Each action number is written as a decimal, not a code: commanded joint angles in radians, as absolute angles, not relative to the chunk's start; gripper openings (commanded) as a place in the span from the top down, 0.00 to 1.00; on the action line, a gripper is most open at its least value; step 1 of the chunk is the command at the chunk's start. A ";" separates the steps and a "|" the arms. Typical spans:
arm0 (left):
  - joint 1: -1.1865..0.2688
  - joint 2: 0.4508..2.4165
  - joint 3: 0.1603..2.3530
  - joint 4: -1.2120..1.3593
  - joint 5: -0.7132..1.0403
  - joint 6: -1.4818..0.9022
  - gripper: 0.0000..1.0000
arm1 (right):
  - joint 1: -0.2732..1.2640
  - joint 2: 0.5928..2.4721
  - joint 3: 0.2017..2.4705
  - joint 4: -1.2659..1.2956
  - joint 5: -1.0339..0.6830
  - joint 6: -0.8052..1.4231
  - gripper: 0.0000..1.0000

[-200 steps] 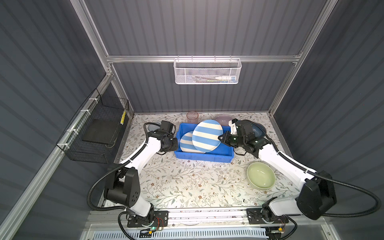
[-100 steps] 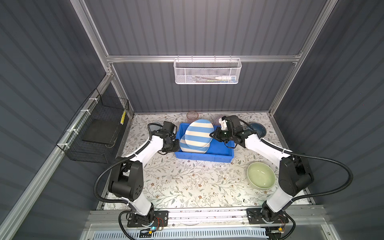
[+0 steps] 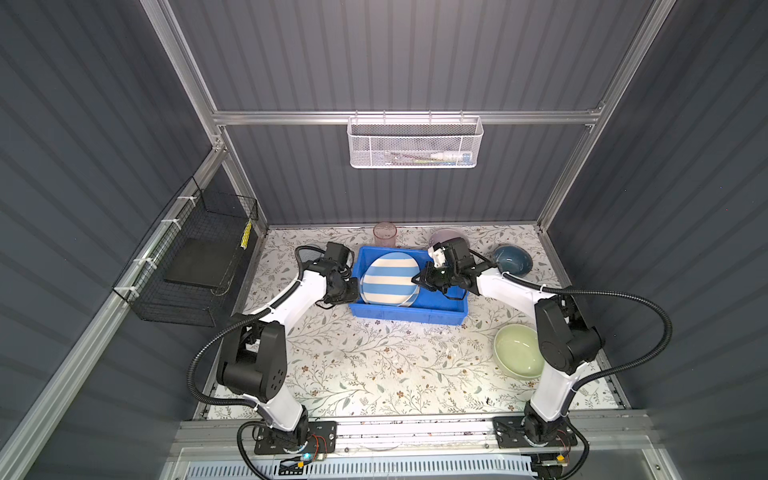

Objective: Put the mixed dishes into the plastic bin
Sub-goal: 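Lower the striped plate onto the other striped plate and open both grippers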

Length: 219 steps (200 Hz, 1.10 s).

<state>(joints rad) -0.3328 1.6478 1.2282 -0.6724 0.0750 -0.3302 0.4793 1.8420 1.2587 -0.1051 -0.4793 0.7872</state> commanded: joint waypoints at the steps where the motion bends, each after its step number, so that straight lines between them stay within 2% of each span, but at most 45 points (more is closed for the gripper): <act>1: -0.331 1.658 1.253 -0.691 0.103 -0.308 0.74 | 0.484 1.861 1.284 -0.054 -0.534 0.807 0.94; 59: -0.331 1.666 1.266 -0.694 0.109 -0.298 0.74 | 0.491 1.893 1.281 -0.053 -0.564 0.798 0.83; 88: -0.331 1.673 1.276 -0.697 0.119 -0.296 0.74 | 0.492 1.891 1.289 -0.099 -0.550 0.765 0.74; 152: -0.331 1.672 1.282 -0.707 0.114 -0.290 0.74 | 0.500 1.878 1.370 -0.331 -0.404 0.629 0.54; 191: -0.331 1.674 1.282 -0.709 0.115 -0.290 0.74 | 0.506 1.874 1.395 -0.424 -0.310 0.583 0.53; 219: -0.331 1.673 1.283 -0.711 0.112 -0.290 0.74 | 0.509 1.875 1.391 -0.420 -0.313 0.585 0.53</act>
<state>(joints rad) -0.3317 1.6611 1.2503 -0.6918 0.0818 -0.3126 0.5030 1.8896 1.3750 -0.3717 -0.3485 0.6159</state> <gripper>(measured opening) 0.260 0.475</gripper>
